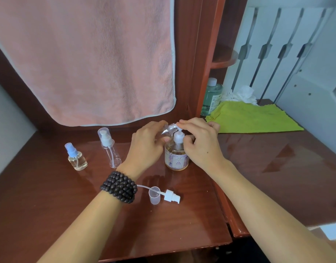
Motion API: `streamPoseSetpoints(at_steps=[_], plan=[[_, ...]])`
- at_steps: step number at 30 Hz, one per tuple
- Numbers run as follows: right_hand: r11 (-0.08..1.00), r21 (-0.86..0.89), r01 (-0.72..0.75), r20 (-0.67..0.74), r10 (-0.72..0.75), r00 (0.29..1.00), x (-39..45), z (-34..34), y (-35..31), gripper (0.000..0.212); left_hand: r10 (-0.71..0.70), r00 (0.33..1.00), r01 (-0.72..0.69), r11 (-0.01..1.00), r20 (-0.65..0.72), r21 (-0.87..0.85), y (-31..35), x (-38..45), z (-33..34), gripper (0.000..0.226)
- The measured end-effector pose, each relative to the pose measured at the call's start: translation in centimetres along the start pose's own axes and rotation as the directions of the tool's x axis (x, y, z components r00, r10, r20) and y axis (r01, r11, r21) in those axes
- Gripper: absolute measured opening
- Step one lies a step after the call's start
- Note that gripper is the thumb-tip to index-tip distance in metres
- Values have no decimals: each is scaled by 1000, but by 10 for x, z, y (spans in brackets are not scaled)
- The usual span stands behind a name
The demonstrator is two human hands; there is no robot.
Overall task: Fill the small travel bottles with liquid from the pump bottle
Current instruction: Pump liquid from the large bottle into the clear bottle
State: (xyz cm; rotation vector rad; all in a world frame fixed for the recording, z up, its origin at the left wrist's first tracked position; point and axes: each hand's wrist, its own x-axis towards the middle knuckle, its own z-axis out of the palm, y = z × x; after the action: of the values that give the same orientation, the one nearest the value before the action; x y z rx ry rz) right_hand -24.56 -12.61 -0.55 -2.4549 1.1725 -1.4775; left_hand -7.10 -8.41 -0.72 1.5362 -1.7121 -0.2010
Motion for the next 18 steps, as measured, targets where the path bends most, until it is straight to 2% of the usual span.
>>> streamPoseSetpoints(at_steps=[7,18], plan=[[999,-50,-21,2,22,1000,0,5,3,48,-4,1000,4,1000,21,21,-4,0,5,38],[1000,1,5,-6,-5,1000,0,1,3,53,19,1000,-19,1000,-5,10,0,1,0,35]])
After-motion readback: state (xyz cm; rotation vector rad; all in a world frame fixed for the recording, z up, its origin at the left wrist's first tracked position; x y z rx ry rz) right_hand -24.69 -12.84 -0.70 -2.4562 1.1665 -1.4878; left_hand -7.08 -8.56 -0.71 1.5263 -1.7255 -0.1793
